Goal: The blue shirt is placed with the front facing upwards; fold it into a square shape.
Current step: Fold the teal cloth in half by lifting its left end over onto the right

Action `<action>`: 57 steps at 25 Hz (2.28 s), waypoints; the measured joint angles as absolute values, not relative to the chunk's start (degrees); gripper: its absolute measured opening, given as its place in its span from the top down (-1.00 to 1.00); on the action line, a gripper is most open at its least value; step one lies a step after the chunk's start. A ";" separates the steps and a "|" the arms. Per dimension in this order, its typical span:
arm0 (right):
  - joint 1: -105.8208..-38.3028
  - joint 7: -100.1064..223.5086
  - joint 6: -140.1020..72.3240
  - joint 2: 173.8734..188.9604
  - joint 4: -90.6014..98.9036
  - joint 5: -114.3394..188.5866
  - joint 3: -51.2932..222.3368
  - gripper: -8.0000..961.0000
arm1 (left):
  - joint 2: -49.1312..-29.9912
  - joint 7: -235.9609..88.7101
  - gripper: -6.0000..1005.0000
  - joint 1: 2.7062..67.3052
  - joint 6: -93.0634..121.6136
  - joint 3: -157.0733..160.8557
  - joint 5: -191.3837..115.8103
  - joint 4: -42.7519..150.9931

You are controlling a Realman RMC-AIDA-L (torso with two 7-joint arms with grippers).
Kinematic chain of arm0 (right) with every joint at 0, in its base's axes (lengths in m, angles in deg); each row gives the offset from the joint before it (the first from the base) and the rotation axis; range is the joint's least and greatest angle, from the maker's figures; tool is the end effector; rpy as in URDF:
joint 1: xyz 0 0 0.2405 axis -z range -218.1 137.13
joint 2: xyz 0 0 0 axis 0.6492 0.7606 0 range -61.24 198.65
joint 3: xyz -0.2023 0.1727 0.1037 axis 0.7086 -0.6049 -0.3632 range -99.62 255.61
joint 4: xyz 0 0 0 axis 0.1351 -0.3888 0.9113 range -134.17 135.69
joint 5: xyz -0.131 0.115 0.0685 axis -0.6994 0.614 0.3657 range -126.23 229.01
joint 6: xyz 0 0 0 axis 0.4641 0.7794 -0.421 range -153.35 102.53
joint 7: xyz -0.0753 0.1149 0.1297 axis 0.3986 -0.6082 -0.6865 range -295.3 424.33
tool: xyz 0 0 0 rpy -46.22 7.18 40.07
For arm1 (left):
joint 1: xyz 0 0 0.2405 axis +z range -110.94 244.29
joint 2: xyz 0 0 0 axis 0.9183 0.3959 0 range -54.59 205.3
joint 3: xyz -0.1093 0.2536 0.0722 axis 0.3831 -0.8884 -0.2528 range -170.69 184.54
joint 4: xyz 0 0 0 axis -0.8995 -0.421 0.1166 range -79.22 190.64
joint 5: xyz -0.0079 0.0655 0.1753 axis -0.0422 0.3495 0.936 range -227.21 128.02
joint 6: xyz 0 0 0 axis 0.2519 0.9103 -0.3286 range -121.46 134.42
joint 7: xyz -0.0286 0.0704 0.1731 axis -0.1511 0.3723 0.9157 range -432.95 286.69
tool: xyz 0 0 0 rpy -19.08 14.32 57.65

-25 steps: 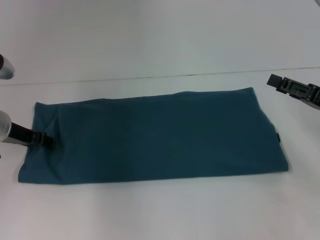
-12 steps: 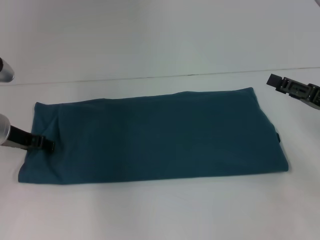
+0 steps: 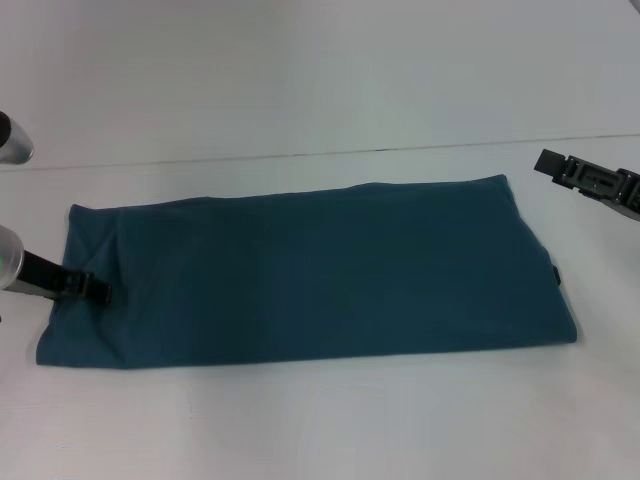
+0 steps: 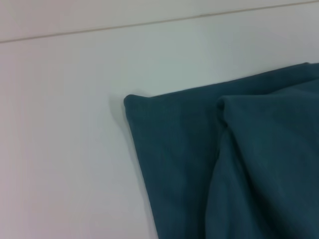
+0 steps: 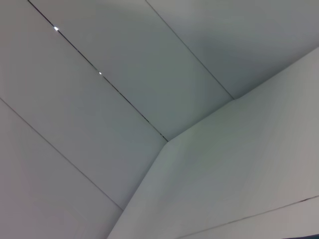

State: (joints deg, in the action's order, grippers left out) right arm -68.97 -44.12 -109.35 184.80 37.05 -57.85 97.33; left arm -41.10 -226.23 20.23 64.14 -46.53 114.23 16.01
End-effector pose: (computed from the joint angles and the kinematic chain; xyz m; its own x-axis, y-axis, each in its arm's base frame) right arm 0.2986 0.3799 0.0342 0.1932 -0.5421 -0.8178 -0.9110 -0.4086 0.0557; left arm -0.3168 0.4490 -0.0259 0.4491 0.8736 0.1874 0.7217 -0.2310 -0.6526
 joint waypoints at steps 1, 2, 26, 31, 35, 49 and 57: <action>-68.96 -44.12 -109.35 184.81 37.05 -57.85 97.33 -0.55 | -41.10 -226.23 -0.37 20.22 64.14 -46.55 114.23 16.03; -68.96 -44.12 -109.35 184.81 37.06 -57.85 97.32 -0.55 | -41.10 -226.23 -0.37 20.22 64.14 -46.57 114.23 16.05; -68.96 -44.12 -109.34 184.81 37.05 -57.67 97.33 -0.55 | -41.24 -225.60 -0.37 19.40 63.51 -47.33 114.23 17.51; -68.96 -44.12 -109.34 184.81 37.05 -57.58 97.33 -0.55 | -41.47 -225.59 -0.37 19.18 63.58 -48.49 114.22 17.50; -68.96 -44.12 -109.34 184.80 37.05 -57.58 97.33 -0.55 | -41.55 -225.63 -0.37 18.78 64.02 -48.66 114.15 17.49; -68.96 -44.10 -109.39 184.62 37.05 -57.50 97.33 -0.56 | -41.49 -226.14 -0.37 18.87 64.85 -49.06 114.17 14.81; -68.96 -43.63 -109.27 184.84 37.05 -57.32 97.33 -0.56 | -41.16 -228.72 -0.37 24.41 68.05 -48.23 114.20 3.56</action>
